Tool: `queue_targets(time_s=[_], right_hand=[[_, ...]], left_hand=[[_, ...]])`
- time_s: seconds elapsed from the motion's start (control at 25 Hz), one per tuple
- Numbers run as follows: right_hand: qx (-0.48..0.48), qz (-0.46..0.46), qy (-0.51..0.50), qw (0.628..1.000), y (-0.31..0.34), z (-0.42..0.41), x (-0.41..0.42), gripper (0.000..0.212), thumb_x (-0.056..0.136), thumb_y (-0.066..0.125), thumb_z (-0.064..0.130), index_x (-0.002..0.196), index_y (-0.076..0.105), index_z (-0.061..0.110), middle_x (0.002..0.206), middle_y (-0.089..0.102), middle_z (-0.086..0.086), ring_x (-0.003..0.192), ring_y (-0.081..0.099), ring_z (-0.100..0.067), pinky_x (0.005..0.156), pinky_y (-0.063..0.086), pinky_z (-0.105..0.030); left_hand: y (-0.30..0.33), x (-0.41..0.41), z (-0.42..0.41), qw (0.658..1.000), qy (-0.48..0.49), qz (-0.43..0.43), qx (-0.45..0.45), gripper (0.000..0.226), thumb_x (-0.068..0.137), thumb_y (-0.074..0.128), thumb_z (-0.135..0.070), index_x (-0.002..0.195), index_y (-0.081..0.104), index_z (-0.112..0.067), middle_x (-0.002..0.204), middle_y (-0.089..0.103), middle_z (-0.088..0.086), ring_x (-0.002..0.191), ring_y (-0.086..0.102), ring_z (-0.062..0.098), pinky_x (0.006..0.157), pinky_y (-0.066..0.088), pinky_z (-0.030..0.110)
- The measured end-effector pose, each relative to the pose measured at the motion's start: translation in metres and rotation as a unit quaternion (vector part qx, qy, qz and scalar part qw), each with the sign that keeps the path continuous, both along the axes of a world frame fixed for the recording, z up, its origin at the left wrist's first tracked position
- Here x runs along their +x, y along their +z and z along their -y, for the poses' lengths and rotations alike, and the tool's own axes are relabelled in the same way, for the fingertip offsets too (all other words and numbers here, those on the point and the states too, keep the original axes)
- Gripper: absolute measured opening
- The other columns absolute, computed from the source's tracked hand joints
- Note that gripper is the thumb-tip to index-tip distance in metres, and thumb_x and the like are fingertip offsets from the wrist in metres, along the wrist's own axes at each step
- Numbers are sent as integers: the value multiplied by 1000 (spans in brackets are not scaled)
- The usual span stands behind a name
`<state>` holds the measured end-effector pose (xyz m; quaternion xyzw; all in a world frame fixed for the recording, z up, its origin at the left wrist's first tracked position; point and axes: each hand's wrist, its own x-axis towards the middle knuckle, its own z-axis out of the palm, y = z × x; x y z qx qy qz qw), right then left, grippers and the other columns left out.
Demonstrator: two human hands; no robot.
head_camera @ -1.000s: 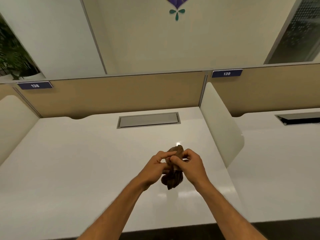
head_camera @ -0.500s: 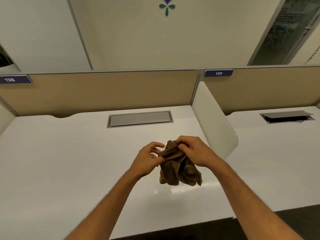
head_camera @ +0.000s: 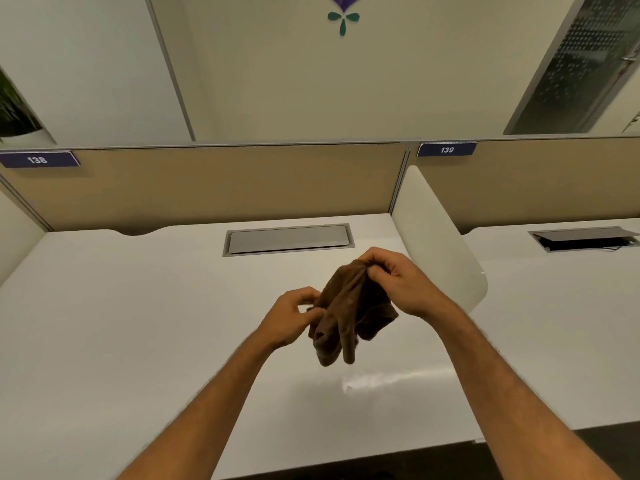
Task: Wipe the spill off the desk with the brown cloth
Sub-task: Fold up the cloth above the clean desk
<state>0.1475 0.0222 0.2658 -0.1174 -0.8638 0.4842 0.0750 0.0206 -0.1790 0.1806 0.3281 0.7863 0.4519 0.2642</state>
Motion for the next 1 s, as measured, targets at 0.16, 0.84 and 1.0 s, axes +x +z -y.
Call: queue_targets(time_s=[0.16, 0.84, 1.0], right_hand=[[2, -2, -79, 997, -9, -14, 5, 23, 107, 47, 19, 101, 66, 31, 97, 67, 8, 96, 64, -12, 81, 49, -20], [-39, 106, -14, 993, -28, -7, 12, 15, 92, 73, 34, 106, 70, 29, 96, 69, 1, 90, 69, -22, 70, 63, -40], [-54, 91, -31, 994, -34, -9, 10, 12, 95, 69, 21, 83, 67, 18, 80, 64, 2, 80, 63, -15, 78, 53, -36]], left_hand=[[18, -19, 14, 993, 94, -20, 63, 11, 107, 57, -22, 106, 68, -26, 102, 70, -8, 97, 66, 13, 76, 52, 17], [59, -41, 21, 993, 45, 41, 104, 21, 112, 41, -41, 106, 60, -37, 97, 67, -10, 89, 67, 6, 75, 59, 24], [61, -44, 20, 985, 37, 115, 119, 7, 104, 60, -38, 106, 62, -33, 101, 69, 3, 91, 68, 17, 74, 60, 27]])
